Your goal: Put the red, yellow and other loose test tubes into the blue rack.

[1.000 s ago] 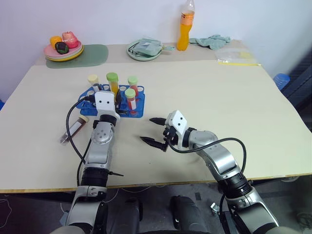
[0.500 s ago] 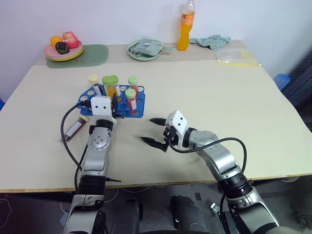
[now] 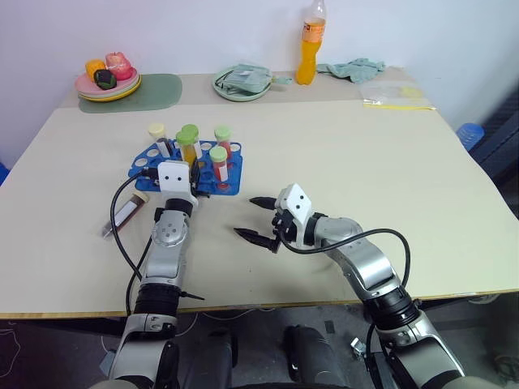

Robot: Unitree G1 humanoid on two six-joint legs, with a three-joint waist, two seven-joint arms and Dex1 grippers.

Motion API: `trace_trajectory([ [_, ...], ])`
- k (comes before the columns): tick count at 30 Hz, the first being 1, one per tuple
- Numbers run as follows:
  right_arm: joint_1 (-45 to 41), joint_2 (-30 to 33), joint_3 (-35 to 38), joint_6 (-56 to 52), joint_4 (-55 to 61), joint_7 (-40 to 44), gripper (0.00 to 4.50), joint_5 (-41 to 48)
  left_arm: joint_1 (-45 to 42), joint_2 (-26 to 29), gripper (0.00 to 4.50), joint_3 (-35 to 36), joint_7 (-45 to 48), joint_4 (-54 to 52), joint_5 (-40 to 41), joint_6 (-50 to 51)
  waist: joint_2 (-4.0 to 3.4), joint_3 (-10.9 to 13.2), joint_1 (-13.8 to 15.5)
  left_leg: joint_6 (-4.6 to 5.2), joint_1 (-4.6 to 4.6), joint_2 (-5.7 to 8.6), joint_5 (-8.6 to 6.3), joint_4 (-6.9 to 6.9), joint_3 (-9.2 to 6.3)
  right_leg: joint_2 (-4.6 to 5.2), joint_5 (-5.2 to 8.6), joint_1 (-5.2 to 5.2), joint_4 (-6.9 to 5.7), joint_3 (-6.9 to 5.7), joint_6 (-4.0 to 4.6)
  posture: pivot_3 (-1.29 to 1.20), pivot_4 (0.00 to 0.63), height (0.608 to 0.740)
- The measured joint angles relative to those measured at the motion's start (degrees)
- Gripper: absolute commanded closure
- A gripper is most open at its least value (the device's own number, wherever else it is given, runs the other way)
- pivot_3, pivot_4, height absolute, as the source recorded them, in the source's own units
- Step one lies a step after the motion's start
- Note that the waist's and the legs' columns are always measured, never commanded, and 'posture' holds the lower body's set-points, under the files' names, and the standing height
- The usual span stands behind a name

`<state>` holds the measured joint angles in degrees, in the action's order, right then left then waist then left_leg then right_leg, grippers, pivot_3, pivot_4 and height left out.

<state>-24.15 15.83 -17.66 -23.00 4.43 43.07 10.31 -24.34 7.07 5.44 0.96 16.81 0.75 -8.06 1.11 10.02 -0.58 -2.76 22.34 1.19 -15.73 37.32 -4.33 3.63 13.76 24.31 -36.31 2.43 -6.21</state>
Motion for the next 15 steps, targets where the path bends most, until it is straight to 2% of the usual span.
trace_trajectory([
  [3, 0.10, 0.12, 0.00, -0.02, 0.23, -0.03, 0.24, -0.02, 1.98, -0.55, 0.32, 0.87, -0.31, -2.75, 1.33, -0.87, 0.00, 0.00, -0.31, 0.00, 0.00, -0.02, 0.00, -0.02, 0.00, -0.01, 0.00, 0.03, 0.00, 0.02, 0.00, 0.00, 0.150, 0.740],
  [6, 0.16, 0.27, 0.02, -0.05, 0.27, -0.02, 0.24, -0.03, 5.15, -0.04, 0.32, 4.37, -0.63, -10.97, 5.05, 0.95, 0.00, 0.00, -0.57, 0.00, 0.00, -0.08, 0.00, -0.07, -0.03, -0.04, 0.00, 0.10, -0.02, 0.04, 0.00, 0.00, 0.150, 0.740],
  [9, 0.24, 0.25, 0.02, -0.16, 0.31, 0.01, 0.24, 0.00, 6.27, 3.66, 0.32, 9.16, -0.33, -21.08, 10.29, 6.78, 0.00, 0.00, -0.41, 0.00, 0.00, -0.08, 0.00, -0.06, -0.05, -0.05, 0.00, 0.09, -0.03, 0.03, 0.00, 0.00, 0.150, 0.740],
  [11, 0.25, 0.14, -0.01, -0.23, 0.33, 0.07, 0.24, 0.02, 6.10, 8.09, 0.32, 12.14, 0.37, -26.68, 14.22, 12.76, 0.00, 0.00, -0.39, 0.00, 0.01, -0.07, 0.00, -0.05, -0.04, -0.04, 0.00, 0.08, -0.02, 0.04, 0.00, 0.00, 0.150, 0.740],
  [15, 0.23, -0.09, -0.06, -0.23, 0.33, 0.25, 0.24, 0.05, 5.07, 20.77, 0.15, 18.46, 4.35, -33.13, 24.02, 29.91, 0.01, 0.01, -0.44, 0.00, -0.01, -0.05, 0.00, -0.05, -0.03, -0.06, 0.01, 0.04, -0.04, 0.01, 0.00, 0.00, 0.150, 0.740],
])
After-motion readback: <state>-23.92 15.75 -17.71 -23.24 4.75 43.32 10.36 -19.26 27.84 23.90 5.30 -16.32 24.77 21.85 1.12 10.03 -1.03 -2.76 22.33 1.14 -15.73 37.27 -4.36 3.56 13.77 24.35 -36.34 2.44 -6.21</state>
